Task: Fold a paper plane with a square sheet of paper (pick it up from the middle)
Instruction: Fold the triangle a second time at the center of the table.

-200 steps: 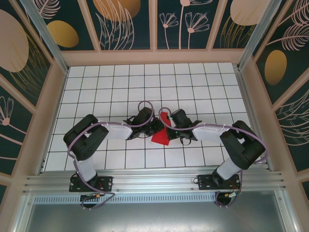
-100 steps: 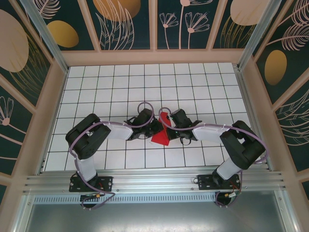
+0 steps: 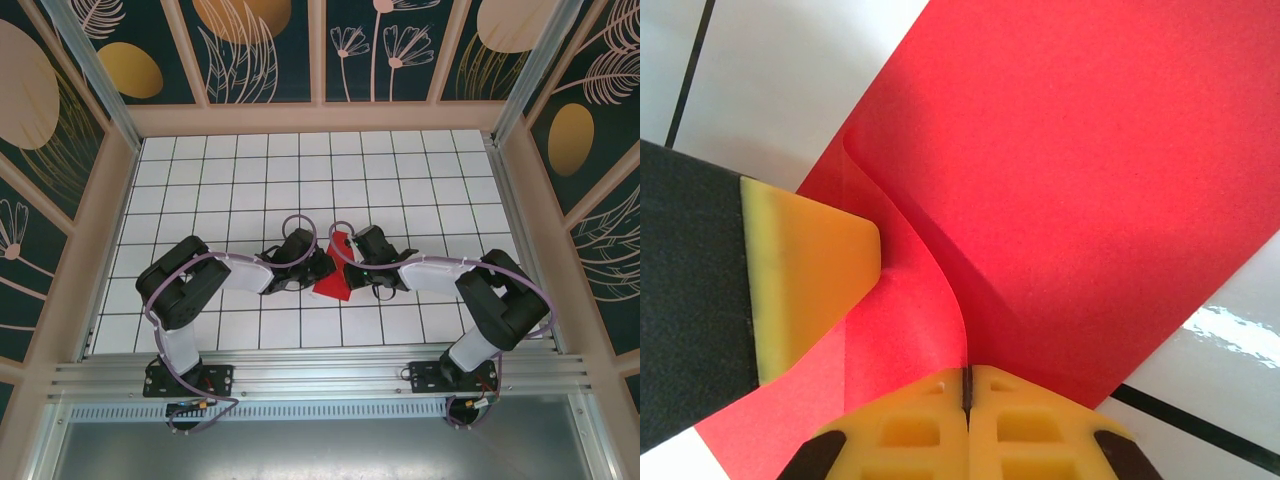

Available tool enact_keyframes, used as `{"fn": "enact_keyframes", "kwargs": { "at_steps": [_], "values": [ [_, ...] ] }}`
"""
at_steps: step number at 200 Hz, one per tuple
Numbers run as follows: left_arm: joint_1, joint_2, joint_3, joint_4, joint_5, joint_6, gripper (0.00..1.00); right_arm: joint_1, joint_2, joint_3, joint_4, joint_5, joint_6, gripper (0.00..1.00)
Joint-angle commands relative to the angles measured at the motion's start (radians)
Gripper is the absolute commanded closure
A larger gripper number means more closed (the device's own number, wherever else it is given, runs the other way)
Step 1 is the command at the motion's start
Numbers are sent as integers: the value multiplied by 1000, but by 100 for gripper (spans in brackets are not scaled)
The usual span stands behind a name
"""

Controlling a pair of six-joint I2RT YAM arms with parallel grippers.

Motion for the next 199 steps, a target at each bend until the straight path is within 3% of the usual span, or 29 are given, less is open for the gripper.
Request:
{"fn": "enact_keyframes", "kwargs": {
  "at_steps": [1, 60, 145, 199],
  "values": [
    [5, 4, -2, -48, 0, 12, 86, -9, 15, 3, -3, -19, 9, 95],
    [11, -53, 97, -103, -29, 77, 81, -10, 25, -12, 2, -25, 12, 100],
    [32, 29, 100, -90, -37, 81, 82, -10, 24, -18, 3, -21, 13, 100],
    [37, 47, 85, -169, -105, 92, 83, -11, 25, -17, 2, -20, 13, 99]
  ]
}}
